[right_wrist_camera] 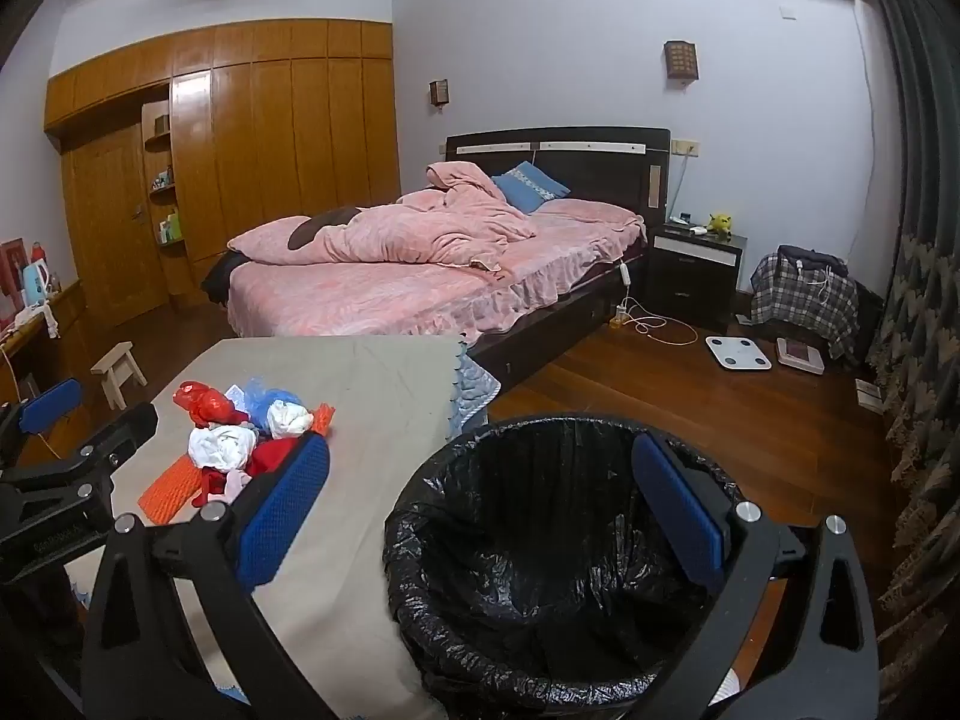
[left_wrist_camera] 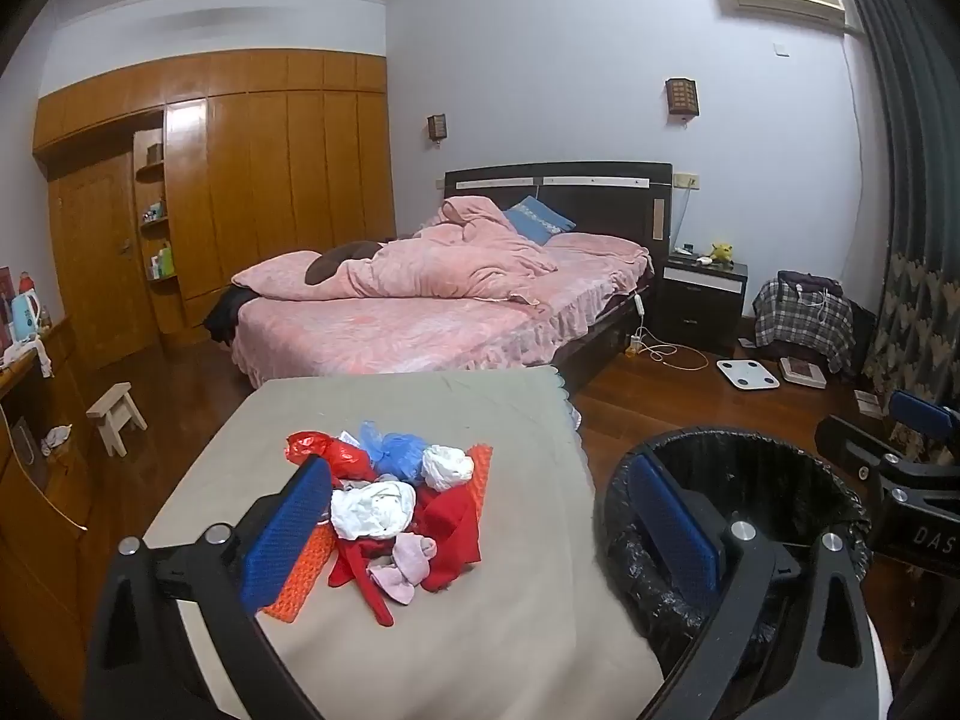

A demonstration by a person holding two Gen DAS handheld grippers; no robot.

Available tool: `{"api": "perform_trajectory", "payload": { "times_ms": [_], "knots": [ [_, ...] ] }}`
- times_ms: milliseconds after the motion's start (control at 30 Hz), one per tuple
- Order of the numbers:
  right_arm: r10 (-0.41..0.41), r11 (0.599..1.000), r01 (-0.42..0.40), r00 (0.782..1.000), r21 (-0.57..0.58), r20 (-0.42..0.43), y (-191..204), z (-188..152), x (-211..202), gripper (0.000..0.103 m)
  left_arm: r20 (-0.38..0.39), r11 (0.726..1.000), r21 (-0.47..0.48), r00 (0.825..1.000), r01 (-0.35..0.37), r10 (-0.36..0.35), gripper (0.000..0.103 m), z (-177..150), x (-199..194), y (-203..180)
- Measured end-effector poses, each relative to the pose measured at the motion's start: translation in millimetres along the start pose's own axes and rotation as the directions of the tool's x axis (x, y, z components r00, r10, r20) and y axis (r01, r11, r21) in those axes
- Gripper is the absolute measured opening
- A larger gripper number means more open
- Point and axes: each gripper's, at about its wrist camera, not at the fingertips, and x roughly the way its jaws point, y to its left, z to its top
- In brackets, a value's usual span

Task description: Collect trash

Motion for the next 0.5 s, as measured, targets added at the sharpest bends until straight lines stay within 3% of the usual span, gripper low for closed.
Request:
{"api": "perform_trajectory", "payload": {
  "times_ms": [500],
  "knots": [
    [0.0, 1.0, 0.0, 1.0, 0.001, -0.004, -0.4, 0.4, -0.1, 0.098, 0.001, 1.0, -0.001, 1.0, -0.002, 0.002, 0.097, -0.1, -0.1, 0.0]
  ]
}}
